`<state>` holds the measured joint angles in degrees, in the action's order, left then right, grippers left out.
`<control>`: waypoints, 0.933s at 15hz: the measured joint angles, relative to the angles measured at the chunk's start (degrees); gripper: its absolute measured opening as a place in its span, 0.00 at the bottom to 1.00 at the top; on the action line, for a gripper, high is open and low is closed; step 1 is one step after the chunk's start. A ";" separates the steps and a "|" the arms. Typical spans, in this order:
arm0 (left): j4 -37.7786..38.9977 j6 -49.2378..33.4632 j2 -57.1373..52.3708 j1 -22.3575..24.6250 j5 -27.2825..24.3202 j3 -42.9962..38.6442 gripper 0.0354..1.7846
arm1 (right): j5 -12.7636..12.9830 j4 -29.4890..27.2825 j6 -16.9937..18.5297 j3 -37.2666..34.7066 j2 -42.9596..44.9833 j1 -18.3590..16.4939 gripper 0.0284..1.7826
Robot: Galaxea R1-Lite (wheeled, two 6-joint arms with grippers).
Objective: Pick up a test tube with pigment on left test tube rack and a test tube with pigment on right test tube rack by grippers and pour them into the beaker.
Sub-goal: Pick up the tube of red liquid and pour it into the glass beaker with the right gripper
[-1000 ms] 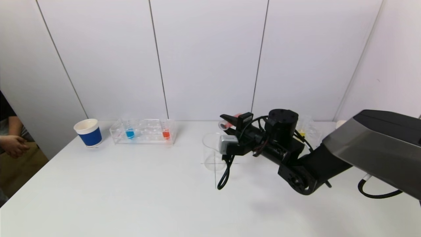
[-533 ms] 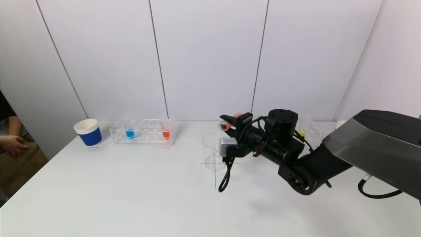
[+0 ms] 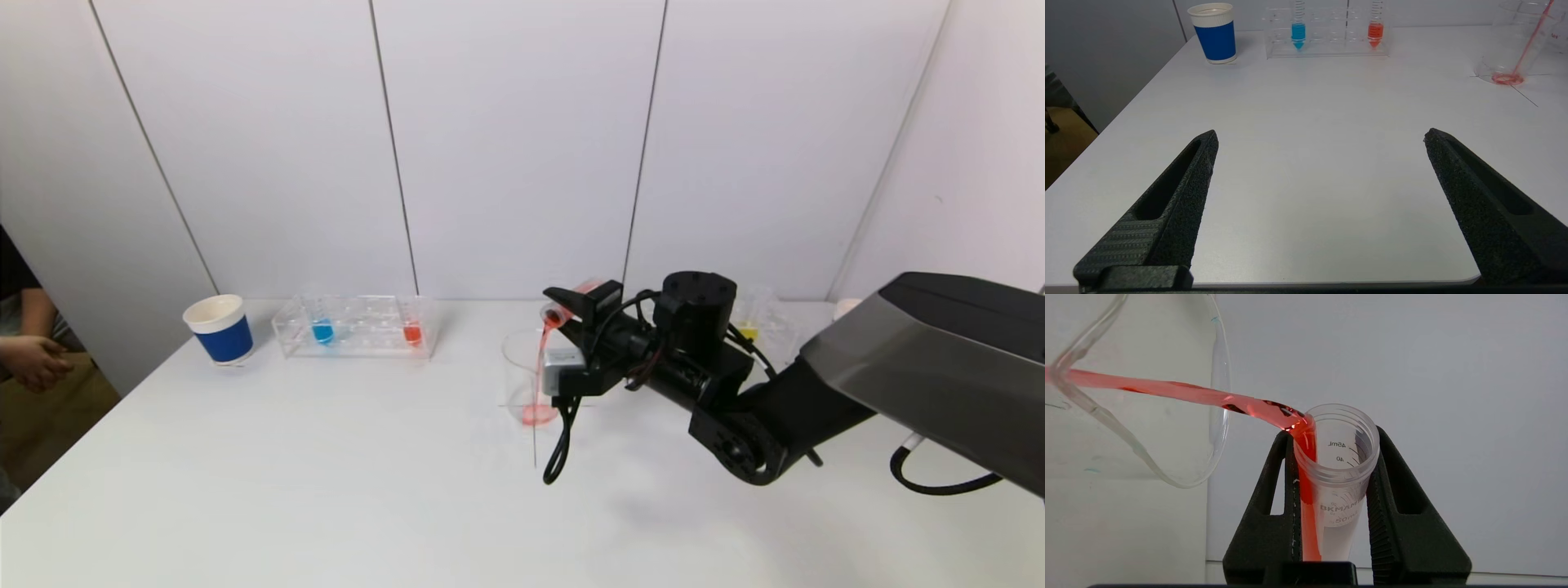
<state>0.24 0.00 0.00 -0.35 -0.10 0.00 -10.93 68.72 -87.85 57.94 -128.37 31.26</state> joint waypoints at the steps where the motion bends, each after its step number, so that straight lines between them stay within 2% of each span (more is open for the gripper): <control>1: 0.00 0.02 0.00 0.00 0.02 0.00 0.99 | 0.09 0.02 -0.39 0.00 0.06 -0.01 0.27; 10: 0.00 0.00 0.00 0.02 0.02 0.00 0.99 | 0.28 -0.06 -3.02 0.21 0.20 -0.50 0.27; 14: 0.00 0.00 0.00 0.00 0.00 0.00 0.99 | 1.24 -0.50 -4.22 0.33 0.26 -0.52 0.27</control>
<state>0.24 0.00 0.00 -0.35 -0.10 0.00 -9.69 68.22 -92.06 58.27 -128.11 30.73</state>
